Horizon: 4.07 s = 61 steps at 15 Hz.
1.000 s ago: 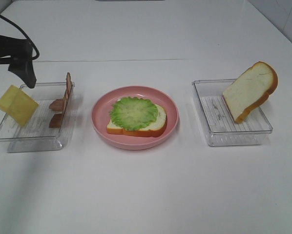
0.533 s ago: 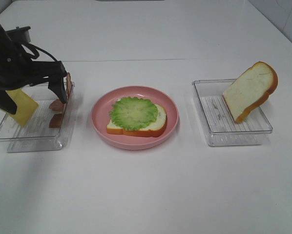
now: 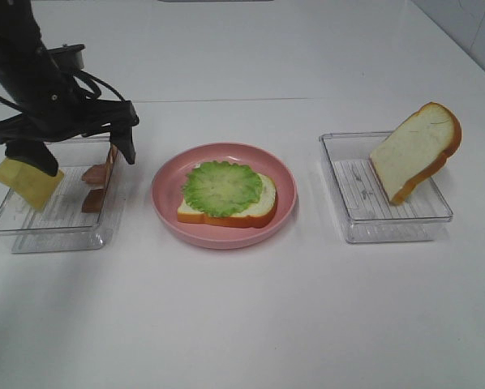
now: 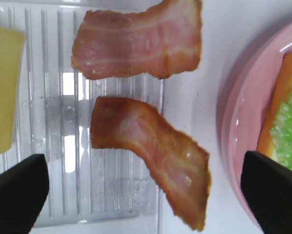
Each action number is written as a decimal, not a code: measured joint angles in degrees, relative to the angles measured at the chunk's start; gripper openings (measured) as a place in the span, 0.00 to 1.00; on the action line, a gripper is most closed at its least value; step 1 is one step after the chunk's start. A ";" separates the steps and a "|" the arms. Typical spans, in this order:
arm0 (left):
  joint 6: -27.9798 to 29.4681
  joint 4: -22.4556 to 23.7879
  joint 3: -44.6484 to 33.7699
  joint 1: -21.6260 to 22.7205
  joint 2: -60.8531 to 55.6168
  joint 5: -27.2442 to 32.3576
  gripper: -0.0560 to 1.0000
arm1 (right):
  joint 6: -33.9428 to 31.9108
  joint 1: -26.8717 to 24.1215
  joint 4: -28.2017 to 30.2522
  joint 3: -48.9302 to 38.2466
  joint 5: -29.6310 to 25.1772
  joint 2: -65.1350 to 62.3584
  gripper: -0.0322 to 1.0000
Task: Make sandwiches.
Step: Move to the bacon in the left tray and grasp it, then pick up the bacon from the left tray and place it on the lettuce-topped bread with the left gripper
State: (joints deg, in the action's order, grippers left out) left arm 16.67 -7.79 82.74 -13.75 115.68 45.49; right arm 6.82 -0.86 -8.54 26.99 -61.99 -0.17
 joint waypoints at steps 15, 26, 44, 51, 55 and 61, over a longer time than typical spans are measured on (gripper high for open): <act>1.66 3.09 6.13 -2.18 4.81 6.65 0.24 | 0.00 0.00 0.00 0.00 0.00 0.00 0.98; 0.46 2.75 10.43 -2.18 4.81 17.30 0.05 | 0.00 0.00 0.00 0.00 0.00 0.00 0.98; -34.72 -53.74 14.84 -2.18 4.58 17.42 0.05 | 0.00 0.00 0.00 0.00 0.00 0.00 0.98; -52.48 -73.80 14.84 -4.76 16.27 17.13 0.05 | 0.00 0.00 0.00 0.00 0.00 0.00 0.98; -53.57 -73.80 14.84 -4.93 19.42 16.10 0.05 | 0.00 0.00 0.00 0.00 0.00 0.00 0.98; -52.37 -66.46 14.84 -3.72 20.91 14.55 0.05 | 0.00 0.00 0.00 0.00 0.00 0.00 0.98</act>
State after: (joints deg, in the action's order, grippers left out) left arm -35.70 -74.26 97.57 -17.48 136.59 60.05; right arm 6.82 -0.86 -8.54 26.99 -61.99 -0.17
